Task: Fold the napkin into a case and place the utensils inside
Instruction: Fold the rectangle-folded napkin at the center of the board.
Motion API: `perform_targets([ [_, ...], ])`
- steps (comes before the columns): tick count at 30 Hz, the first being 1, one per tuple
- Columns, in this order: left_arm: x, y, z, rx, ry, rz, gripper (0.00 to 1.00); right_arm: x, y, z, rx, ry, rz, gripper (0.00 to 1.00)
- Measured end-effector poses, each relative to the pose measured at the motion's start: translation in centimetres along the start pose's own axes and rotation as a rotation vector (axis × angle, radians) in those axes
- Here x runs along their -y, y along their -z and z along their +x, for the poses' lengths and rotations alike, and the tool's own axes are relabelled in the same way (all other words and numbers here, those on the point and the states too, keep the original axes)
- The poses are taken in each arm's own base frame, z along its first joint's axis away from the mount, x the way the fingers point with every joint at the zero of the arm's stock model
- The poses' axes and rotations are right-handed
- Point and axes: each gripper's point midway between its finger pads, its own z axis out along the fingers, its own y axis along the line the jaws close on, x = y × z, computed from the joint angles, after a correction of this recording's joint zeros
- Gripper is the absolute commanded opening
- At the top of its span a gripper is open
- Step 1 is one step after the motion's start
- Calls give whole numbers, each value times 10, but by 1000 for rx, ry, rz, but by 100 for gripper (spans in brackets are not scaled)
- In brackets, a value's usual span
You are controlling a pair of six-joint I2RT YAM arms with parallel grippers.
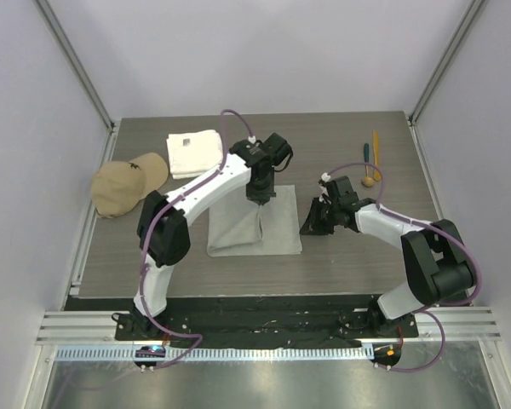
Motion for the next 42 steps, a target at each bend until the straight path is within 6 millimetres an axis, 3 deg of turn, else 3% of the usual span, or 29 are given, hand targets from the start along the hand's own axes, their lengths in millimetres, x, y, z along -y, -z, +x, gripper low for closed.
perform_targets([
  [6,39,-13,2,-18,9,60,0,10,-8,0,-16,-13,13,3],
  [11,57,-27,10,-49,12,78,0,15,-19,8,-54,-27,15,3],
  [19,72,-47,26,-108,20,96,0,13,-21,7,-51,-22,-7,3],
  [29,92,-58,24,-124,28,144,0,11,-23,6,-52,-24,-19,2],
  [42,98,-69,29,-146,25,151,0,10,-24,6,-54,-23,-28,1],
])
